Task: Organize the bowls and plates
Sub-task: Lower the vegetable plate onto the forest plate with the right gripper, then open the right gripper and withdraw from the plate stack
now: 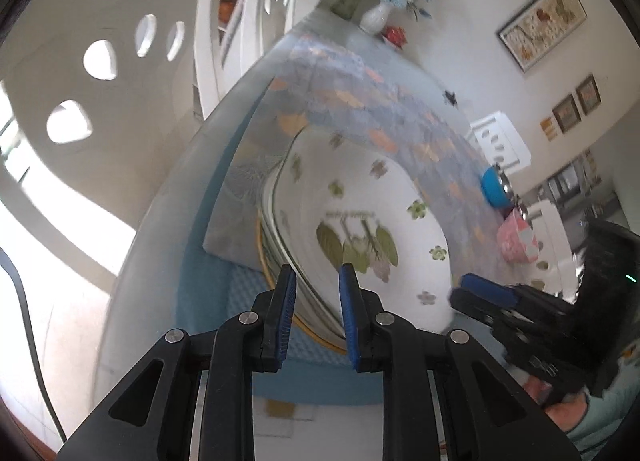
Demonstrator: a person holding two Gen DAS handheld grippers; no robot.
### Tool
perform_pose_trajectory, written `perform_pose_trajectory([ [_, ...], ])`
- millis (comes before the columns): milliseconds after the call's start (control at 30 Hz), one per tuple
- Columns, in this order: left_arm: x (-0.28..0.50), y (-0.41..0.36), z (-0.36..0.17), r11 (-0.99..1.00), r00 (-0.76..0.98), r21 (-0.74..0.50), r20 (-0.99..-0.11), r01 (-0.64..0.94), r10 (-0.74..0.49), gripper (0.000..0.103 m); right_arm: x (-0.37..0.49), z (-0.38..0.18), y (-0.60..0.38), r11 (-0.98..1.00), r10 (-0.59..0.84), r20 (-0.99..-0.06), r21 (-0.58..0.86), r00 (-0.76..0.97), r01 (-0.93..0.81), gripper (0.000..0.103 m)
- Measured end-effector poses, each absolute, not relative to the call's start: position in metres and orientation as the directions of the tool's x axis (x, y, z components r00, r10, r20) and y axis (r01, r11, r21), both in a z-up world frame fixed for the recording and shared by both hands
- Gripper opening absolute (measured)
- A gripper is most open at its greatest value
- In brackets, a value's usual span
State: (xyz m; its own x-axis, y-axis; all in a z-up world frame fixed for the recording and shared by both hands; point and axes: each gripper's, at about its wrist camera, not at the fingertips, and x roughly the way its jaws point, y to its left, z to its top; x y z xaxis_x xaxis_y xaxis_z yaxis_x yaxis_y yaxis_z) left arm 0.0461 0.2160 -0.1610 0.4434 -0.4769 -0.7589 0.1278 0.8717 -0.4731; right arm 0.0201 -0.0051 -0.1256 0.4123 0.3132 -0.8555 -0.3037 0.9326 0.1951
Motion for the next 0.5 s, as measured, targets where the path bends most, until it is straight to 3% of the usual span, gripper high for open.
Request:
perform_pose_trajectory([
  [267, 0.079, 0.235, -0.142, 0.856, 0.453, -0.474, -0.729, 0.205, -0.512, 0.02, 0.0, -0.098, 0.021, 0.948, 0.267, -0.844, 0.142, 0.465, -0.286, 0.033],
  [500, 0.101, 0.215, -0.098, 0.849, 0.451, -0.405, -0.723, 0.338, -0.524, 0.021, 0.003, -0.067, -0.074, 0.988, 0.089, -0.82, 0.146, 0.565, 0.056, 0.033],
])
